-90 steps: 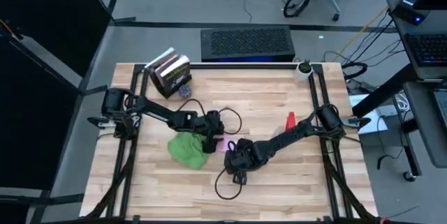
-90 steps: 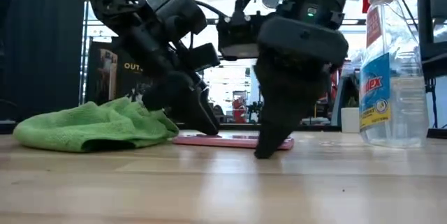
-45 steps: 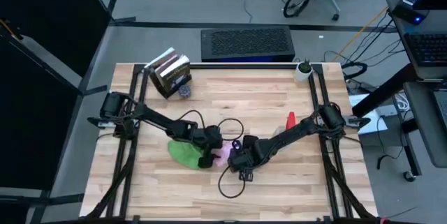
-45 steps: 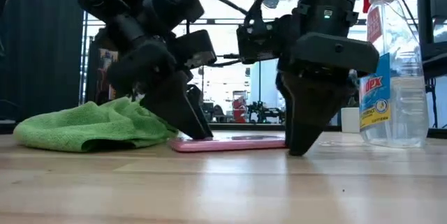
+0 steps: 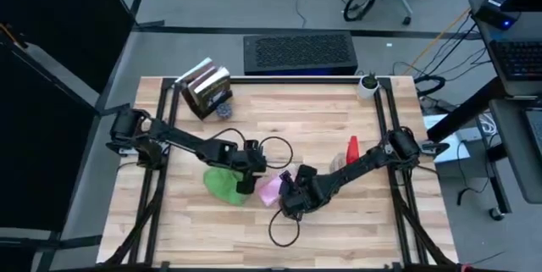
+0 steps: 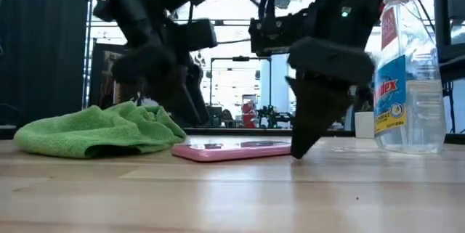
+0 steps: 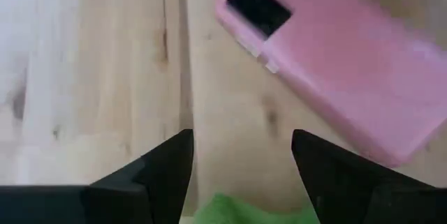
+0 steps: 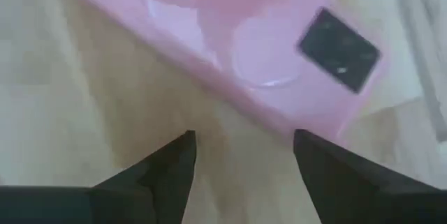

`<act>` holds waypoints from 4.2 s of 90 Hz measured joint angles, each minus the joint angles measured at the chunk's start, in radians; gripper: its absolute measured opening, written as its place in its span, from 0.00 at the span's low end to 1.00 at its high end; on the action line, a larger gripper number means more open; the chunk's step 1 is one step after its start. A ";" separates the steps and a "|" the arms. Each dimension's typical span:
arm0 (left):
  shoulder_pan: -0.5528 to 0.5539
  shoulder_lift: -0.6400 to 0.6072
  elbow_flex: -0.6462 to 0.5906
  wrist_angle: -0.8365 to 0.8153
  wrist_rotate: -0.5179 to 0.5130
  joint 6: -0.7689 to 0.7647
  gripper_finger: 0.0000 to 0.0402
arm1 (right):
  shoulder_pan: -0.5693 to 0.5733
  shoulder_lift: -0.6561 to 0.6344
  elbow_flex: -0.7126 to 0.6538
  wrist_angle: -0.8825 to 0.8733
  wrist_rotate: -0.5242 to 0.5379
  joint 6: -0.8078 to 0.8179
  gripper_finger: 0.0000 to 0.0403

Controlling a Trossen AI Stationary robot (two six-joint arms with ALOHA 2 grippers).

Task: Apply microfiber cloth
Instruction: Spray the back of the pink cellphone with the red spray bottle

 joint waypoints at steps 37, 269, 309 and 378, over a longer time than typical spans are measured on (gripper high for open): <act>-0.090 0.102 0.002 0.223 0.126 -0.104 0.58 | -0.022 0.000 -0.014 -0.001 0.101 -0.124 0.56; -0.082 0.214 0.005 0.520 0.252 -0.969 0.29 | -0.011 -0.032 -0.173 0.307 0.209 -0.361 0.56; -0.110 0.144 0.001 0.500 0.209 -0.715 0.03 | 0.023 -0.365 -0.177 0.210 0.176 -0.316 0.56; -0.080 -0.141 0.002 0.295 0.032 -0.408 0.02 | 0.007 -1.181 -0.173 -0.007 0.230 -0.422 0.74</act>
